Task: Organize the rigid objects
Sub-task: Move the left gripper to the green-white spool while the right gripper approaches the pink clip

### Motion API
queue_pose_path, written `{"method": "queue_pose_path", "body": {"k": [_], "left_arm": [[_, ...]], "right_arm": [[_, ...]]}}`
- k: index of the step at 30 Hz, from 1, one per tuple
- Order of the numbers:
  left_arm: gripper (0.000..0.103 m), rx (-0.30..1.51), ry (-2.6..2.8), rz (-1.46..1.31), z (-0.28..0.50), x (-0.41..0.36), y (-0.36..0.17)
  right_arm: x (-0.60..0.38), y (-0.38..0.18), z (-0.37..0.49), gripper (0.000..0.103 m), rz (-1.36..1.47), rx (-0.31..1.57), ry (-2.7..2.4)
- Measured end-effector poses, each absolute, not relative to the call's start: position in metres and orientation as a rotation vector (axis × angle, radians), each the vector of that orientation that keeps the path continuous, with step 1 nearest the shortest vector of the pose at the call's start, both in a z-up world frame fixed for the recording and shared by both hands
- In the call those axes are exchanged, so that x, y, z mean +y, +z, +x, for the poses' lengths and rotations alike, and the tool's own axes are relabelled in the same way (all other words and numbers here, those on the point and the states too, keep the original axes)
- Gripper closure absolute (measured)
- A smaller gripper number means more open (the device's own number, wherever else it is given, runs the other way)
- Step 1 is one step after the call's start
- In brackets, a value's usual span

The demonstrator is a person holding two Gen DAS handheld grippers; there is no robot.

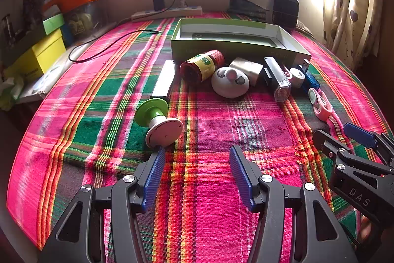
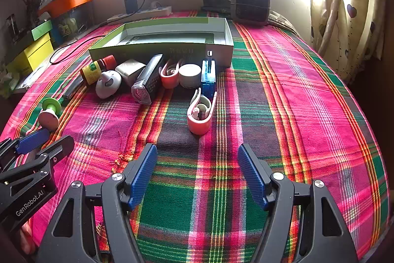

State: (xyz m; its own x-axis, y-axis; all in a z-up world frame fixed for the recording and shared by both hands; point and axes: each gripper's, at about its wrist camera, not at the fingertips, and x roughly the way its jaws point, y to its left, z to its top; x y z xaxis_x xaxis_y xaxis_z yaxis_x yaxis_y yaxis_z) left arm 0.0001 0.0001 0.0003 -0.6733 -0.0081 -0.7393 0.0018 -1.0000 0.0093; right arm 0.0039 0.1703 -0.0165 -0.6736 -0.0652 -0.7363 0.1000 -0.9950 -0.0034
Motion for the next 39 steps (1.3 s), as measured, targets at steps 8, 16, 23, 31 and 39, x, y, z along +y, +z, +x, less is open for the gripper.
{"method": "queue_pose_path", "body": {"k": [8,16,23,31,39], "left_arm": [[0.049,-0.013,-2.868,1.268,0.0002,0.0001,0.0002],[0.049,-0.013,-2.868,1.267,0.0003,0.0001,0.0002],[0.049,-0.014,-2.869,1.271,0.0001,0.0002,0.0001],[0.049,-0.01,-2.883,1.285,-0.0025,-0.006,-0.0026],[0.049,-0.011,-2.889,1.29,-0.002,0.002,-0.0014]], "right_arm": [[0.1704,-0.0166,0.004,0.035,1.226,0.066,-2.793],[0.1704,-0.0164,0.0039,0.034,1.226,0.066,-2.793],[0.1707,-0.0154,0.0038,0.034,1.226,0.066,-2.793],[0.1729,-0.0129,0.0049,0.034,1.231,0.069,-2.784],[0.1712,-0.0148,0.0016,0.034,1.237,0.071,-2.777]]}}
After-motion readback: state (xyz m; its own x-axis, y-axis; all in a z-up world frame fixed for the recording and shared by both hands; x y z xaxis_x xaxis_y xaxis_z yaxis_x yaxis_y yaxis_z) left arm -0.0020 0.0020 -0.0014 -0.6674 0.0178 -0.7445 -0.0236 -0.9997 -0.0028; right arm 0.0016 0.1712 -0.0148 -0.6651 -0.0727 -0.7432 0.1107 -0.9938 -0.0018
